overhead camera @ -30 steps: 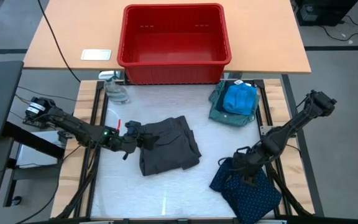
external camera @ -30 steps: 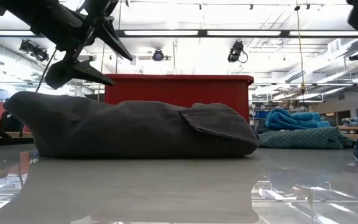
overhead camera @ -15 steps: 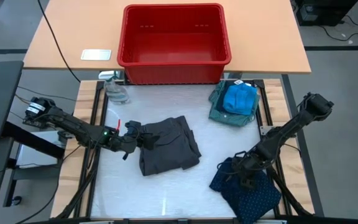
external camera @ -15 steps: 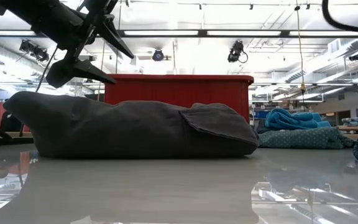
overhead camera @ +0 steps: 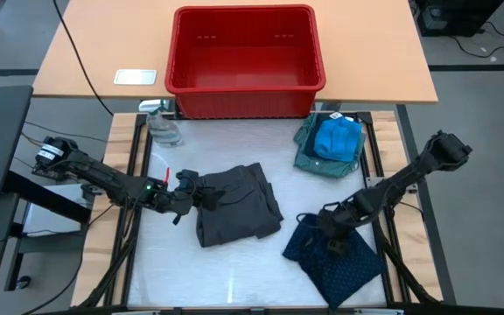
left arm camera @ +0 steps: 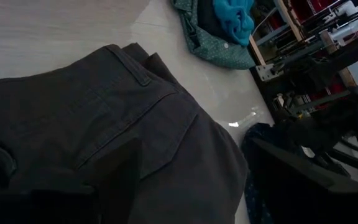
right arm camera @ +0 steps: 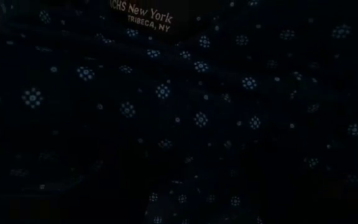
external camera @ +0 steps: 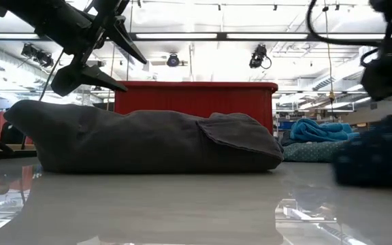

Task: Fold laundry
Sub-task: Stack the dark blue polo shirt on top of the gray shorts

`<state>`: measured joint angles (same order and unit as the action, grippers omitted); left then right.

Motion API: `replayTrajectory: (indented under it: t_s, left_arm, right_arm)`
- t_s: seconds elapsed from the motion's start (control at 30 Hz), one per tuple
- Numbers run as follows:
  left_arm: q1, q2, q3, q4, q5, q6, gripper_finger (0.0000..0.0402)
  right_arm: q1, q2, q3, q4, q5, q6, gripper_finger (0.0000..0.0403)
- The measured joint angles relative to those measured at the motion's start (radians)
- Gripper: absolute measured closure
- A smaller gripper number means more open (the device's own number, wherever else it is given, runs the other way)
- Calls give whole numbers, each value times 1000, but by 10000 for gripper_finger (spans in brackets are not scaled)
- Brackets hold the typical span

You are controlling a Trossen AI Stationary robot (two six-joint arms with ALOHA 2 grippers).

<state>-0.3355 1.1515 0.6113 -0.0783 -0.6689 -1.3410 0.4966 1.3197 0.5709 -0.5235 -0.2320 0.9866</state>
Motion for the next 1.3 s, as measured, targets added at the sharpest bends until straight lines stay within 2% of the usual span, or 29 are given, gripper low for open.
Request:
replayTrajectory:
  t_s: [0.2, 0.5, 0.7, 0.93, 1.03, 1.3]
  left_arm:
    - [17, -23, 0, -3, 0, 49, 109]
    - [36, -46, 0, 133, 1, 210, 109]
    - [28, 1, 0, 161, 10, 210, 109]
    - [-10, 108, 1, 197, 25, 135, 109]
    - [-24, 167, 1, 186, 71, 88, 109]
    - [-67, 273, 1, -42, 204, -136, 109]
  right_arm:
    - [-123, 1, -1, 63, 79, -15, 157]
    - [-293, 5, -5, 180, 166, 0, 158]
    - [-357, 5, -5, 178, 163, -28, 158]
    - [-367, 3, -4, 162, 109, -52, 158]
    - [-367, 3, -3, 147, 105, -48, 158]
    - [-328, 2, -2, 118, 96, 108, 158]
